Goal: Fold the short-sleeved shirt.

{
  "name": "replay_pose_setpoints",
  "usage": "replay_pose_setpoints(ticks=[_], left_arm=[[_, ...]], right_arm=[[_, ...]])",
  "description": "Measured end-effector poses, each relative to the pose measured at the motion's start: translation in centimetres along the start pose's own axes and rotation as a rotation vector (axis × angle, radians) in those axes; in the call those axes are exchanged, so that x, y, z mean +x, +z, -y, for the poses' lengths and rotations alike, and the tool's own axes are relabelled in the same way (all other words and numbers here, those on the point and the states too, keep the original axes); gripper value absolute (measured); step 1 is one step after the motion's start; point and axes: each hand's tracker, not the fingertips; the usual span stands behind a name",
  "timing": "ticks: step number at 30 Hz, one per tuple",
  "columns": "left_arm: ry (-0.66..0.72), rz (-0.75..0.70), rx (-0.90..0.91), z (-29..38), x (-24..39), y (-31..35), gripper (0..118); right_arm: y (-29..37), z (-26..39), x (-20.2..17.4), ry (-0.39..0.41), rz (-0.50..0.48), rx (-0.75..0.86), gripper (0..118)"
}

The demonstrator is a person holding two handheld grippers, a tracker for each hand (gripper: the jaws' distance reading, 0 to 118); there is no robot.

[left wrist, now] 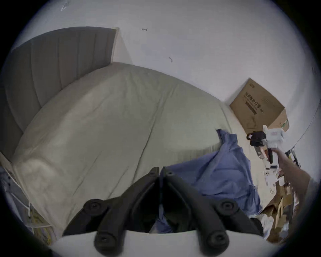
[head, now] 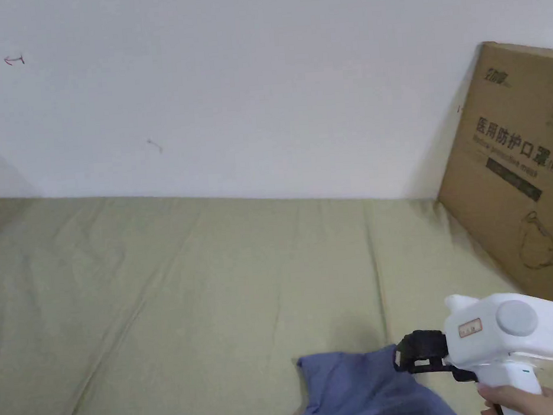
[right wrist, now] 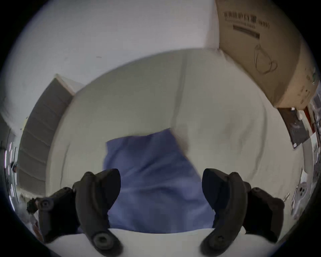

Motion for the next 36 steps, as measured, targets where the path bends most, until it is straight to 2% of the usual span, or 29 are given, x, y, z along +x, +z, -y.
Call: replay_pose_setpoints(ticks=[2,4,6,7,8,9,10,11,12,13,15,19,25,28,36], left_arm=[[-0.006,-0.003,-0.022,0.1,-0.3,-0.7,1],[0.003,-0.009,-0.054,0.2,-0.5,-1.5,1],[0.003,-0.024,-0.072,0.3,-0.8,-1.9,1],[0.002,-0.028,-0.075,0.3,-1.0,-2.0,1],[0.003,-0.030,-0.077,0.3,-1.2,-2.1,1],[0.005,-0.028,-0.077,0.3,-1.3,-2.0,1],[0.005,-0.024,-0.075,0.3,-1.4,-1.8,1],[0.007,-0.019,-0.073,0.2,-1.4,-1.6,1],[0.010,-0.012,-0.066,0.0,-1.1,-1.2,1],[0.015,-0.004,-0.054,-0.2,-1.0,-0.7,1],[0.015,0.019,-0.024,-0.6,-0.6,0.7,1],[-0.012,0.057,0.065,-2.3,0.5,4.5,1],[-0.126,0.105,0.173,-6.8,1.5,11.1,1],[-0.180,0.107,0.243,-9.4,2.7,14.3,1],[-0.232,0.156,0.367,-17.5,5.4,20.9,1]], right_arm=[[-2.3,-0.6,0.4,-0.018,0.022,-0.030,98],[-4.5,-1.1,0.4,0.017,0.047,-0.084,96],[-6.1,-0.4,0.0,0.056,0.052,-0.170,85],[-6.4,0.1,-0.5,0.084,0.052,-0.193,80],[-6.3,0.5,-1.3,0.146,0.083,-0.185,79],[-6.2,0.8,-1.7,0.220,0.104,-0.147,73],[-5.6,1.0,-2.1,0.254,0.082,-0.137,54],[-4.8,1.1,-2.4,0.258,0.034,-0.130,19],[-3.8,1.3,-2.9,0.248,0.006,-0.117,3],[-1.3,2.4,-3.6,0.259,0.043,-0.050,3],[2.2,2.7,-4.4,0.284,0.018,0.027,3],[11.4,3.4,-4.6,0.230,-0.063,0.168,3],[26.1,5.2,-3.3,0.188,-0.072,0.372,3],[32.5,6.2,-3.0,0.199,-0.075,0.440,3],[44.4,6.2,-3.7,0.227,-0.046,0.613,3]])
